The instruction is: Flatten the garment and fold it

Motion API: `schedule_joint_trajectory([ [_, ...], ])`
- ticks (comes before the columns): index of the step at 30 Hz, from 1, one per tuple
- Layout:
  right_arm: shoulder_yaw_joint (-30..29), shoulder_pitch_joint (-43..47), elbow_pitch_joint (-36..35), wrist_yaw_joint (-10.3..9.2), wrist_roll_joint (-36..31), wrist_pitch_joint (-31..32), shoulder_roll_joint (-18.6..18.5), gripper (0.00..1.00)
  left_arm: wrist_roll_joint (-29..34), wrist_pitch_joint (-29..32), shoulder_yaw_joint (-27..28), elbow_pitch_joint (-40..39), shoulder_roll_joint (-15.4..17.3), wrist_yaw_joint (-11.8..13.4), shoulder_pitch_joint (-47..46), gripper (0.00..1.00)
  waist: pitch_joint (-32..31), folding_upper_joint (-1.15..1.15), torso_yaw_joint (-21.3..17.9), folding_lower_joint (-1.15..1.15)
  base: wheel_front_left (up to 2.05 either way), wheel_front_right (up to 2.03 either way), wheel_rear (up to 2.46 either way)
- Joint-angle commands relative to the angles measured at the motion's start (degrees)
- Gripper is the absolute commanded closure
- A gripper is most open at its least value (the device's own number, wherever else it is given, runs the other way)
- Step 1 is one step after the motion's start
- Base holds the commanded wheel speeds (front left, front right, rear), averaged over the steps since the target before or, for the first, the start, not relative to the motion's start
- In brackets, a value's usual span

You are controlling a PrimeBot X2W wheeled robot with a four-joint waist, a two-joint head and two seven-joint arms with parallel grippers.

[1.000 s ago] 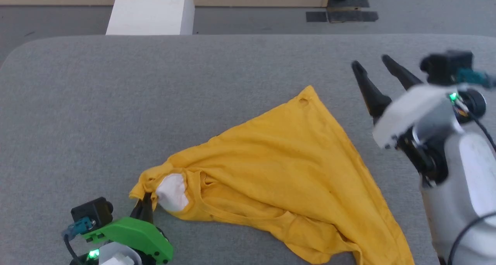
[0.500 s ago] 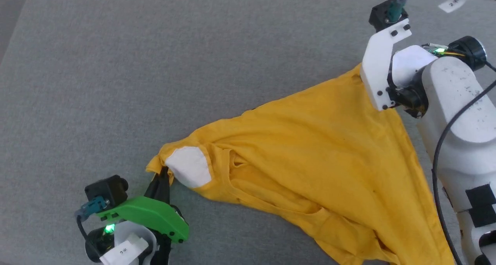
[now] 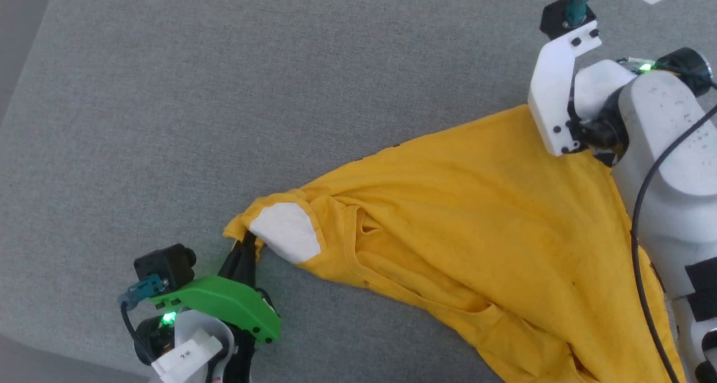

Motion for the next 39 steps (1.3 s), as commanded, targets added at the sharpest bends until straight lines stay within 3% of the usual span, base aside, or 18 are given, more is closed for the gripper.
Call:
schedule_joint_trajectory([
  [1, -0.19, 3.20, 0.89, -0.08, 0.71, -1.85, -0.08, 1.00, 0.01, -0.11, 0.38, 0.72, 0.67, 0.05, -0.35, 1.00, -2.45, 0.00, -1.76, 0.00, 0.00, 0.00, 0.00],
  [8, -5.80, 8.34, -7.98, -0.08, 7.02, -12.47, -1.92, 1.00, 0.00, 0.29, 1.16, 0.89, 2.15, 0.75, 1.71, 1.00, -10.24, 0.00, -6.33, 0.00, 0.00, 0.00, 0.00],
  [15, -12.38, 24.37, -23.76, -0.08, 14.81, -12.95, -4.69, 1.00, -0.40, 1.07, 2.36, -1.08, 3.23, 2.49, 5.24, 1.00, -15.90, 0.00, -11.36, 0.00, 0.00, 0.00, 0.00],
  [20, -19.30, 40.59, -34.41, -0.08, 17.80, -10.43, -2.10, 1.00, -0.78, 1.36, 2.82, -1.99, 3.49, 3.51, 8.04, 1.00, -18.83, 0.00, -13.49, 0.00, 0.00, 0.00, 0.00],
  [27, -24.84, 57.70, -42.91, -0.08, 20.01, -4.39, 4.59, 1.00, -3.25, 0.92, 3.12, -1.98, 2.49, 2.59, 11.02, 1.00, -21.74, 0.00, -14.40, 0.00, 0.00, 0.00, 0.00],
  [32, -23.81, 58.17, -46.44, -0.08, 21.77, -2.08, 5.36, 1.00, -7.24, 0.13, 5.15, -2.97, 1.81, -0.24, 9.53, 1.00, -22.71, 0.00, -14.66, 0.00, 0.00, 0.00, 0.00],
  [39, -23.02, 41.42, -45.83, -0.08, 25.04, 4.42, 0.39, 1.00, -8.59, 6.56, 7.14, -3.15, 8.78, -4.42, -5.32, 1.00, -22.61, 0.00, -14.79, 0.00, 0.00, 0.00, 0.00],
])
